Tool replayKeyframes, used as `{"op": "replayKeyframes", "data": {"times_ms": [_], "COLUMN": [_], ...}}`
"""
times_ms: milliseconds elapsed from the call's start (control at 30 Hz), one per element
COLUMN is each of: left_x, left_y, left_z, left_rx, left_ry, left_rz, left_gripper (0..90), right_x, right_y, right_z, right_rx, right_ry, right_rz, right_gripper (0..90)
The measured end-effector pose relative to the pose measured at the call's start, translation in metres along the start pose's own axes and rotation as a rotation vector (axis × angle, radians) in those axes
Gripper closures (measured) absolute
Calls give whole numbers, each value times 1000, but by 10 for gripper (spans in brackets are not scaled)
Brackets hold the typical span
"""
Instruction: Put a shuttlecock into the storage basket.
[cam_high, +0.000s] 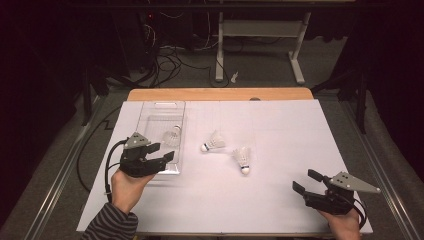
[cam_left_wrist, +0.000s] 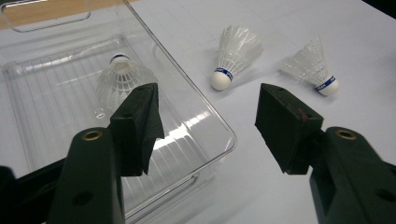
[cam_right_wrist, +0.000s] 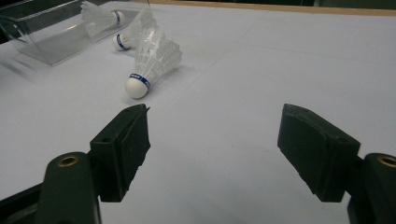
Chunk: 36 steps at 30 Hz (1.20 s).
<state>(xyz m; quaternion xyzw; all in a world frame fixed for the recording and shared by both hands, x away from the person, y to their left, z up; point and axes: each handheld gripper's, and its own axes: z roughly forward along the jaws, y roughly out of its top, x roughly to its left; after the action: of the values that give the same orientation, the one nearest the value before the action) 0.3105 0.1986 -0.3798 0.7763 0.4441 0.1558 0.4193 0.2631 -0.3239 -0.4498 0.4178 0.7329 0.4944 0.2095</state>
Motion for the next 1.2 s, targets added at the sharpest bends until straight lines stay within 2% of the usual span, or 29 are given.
{"op": "replayKeyframes", "data": {"times_ms": [467,1100,1200], "left_x": [5,2,1], "left_y": [-23,-42,-45], "left_z": [-10,-11,-11], "left_rx": [-64,-66,-77], "left_ry": [-2,-16,-34], "left_rz": [-30,-37,-42], "left_gripper": [400,392,391], "right_x": [0,0,0], "right_y": [0,0,0], "right_z": [1,1,0], "right_rx": [-2,-2,-1], "right_ry": [-3,-4,-5], "right_rz": [12,9,11], "right_gripper": [252,252,252]}}
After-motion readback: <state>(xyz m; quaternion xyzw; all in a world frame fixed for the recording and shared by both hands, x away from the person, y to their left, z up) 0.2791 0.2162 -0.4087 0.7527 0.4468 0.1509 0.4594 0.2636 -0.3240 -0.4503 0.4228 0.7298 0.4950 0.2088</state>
